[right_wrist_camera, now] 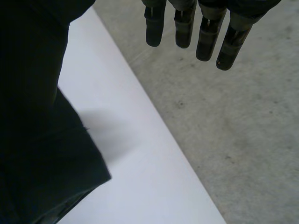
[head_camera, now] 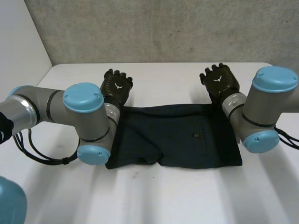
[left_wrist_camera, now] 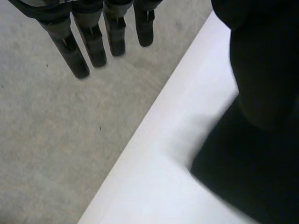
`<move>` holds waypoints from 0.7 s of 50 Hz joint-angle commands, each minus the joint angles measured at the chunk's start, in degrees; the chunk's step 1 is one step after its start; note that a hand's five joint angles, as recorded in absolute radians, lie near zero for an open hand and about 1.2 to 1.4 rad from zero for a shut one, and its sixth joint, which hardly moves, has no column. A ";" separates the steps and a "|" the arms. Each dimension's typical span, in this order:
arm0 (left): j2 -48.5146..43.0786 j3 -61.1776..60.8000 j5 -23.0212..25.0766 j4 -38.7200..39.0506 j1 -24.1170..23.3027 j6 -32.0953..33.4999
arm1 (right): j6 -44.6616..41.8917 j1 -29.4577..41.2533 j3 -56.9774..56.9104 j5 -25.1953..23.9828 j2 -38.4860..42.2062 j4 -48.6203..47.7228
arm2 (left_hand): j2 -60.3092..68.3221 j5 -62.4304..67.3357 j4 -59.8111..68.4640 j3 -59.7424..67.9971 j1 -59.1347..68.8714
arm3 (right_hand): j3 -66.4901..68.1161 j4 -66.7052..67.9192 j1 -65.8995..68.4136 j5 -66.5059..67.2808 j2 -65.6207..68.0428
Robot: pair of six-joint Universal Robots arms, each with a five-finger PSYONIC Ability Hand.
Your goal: Fold the shorts.
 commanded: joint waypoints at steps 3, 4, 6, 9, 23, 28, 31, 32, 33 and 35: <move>10.26 -8.03 0.12 1.29 -1.17 -0.72 | 7.21 -0.46 10.49 0.10 -17.16 2.09 | -7.44 -8.24 -7.60 -8.41 -3.20 | -2.41 -3.56 -1.92 -4.15 -4.10; 10.97 -8.82 0.12 0.94 -1.17 -0.72 | 7.57 -0.63 11.28 0.01 -17.78 2.97 | -7.40 -8.19 -7.55 -8.36 -3.16 | -2.41 -3.56 -1.92 -4.15 -4.10; 13.77 -12.24 0.29 -0.02 -1.35 -1.25 | 8.88 -1.59 13.65 -0.08 -19.88 7.60 | -7.40 -8.19 -7.55 -8.36 -3.16 | -2.41 -3.56 -1.92 -4.15 -4.10; 16.24 -16.90 1.08 -2.22 -1.79 -2.48 | 10.11 -3.70 16.81 -0.87 -21.73 14.89 | -7.23 -8.02 -7.38 -8.19 -2.99 | -2.41 -3.56 -1.92 -4.15 -4.10; 17.05 -26.94 4.16 -7.85 0.49 -10.74 | 12.23 -11.18 35.10 -12.30 -22.19 9.22 | -5.04 -5.83 -5.20 -6.01 -0.80 | 10.78 9.63 11.28 9.04 9.09; 14.23 -26.41 4.25 -7.76 3.22 -10.57 | 12.23 -11.36 36.69 -12.12 -19.47 3.96 | -4.70 -5.50 -4.86 -5.67 -0.46 | 12.63 11.49 13.13 10.89 10.94; 13.53 -26.15 4.25 -7.76 4.71 -10.48 | 12.23 -11.44 36.95 -12.03 -19.02 2.28 | -4.54 -5.33 -4.69 -5.50 -0.30 | 13.65 12.50 14.14 11.91 11.96; 13.26 -26.06 4.25 -7.76 5.15 -10.48 | 12.23 -11.45 37.13 -12.03 -18.84 1.40 | -4.54 -5.33 -4.69 -5.50 -0.30 | 15.48 14.34 15.98 13.74 13.79; 13.00 -26.06 4.25 -7.68 5.24 -10.48 | 12.32 -11.45 37.22 -12.03 -18.75 1.04 | -4.54 -5.33 -4.69 -5.50 -0.30 | 16.50 15.35 17.00 14.76 14.81; 12.65 -26.06 4.25 -7.59 5.42 -10.48 | 12.32 -11.45 37.30 -12.12 -18.49 0.43 | -4.54 -5.33 -4.69 -5.50 -0.30 | 18.35 17.20 18.85 16.61 16.66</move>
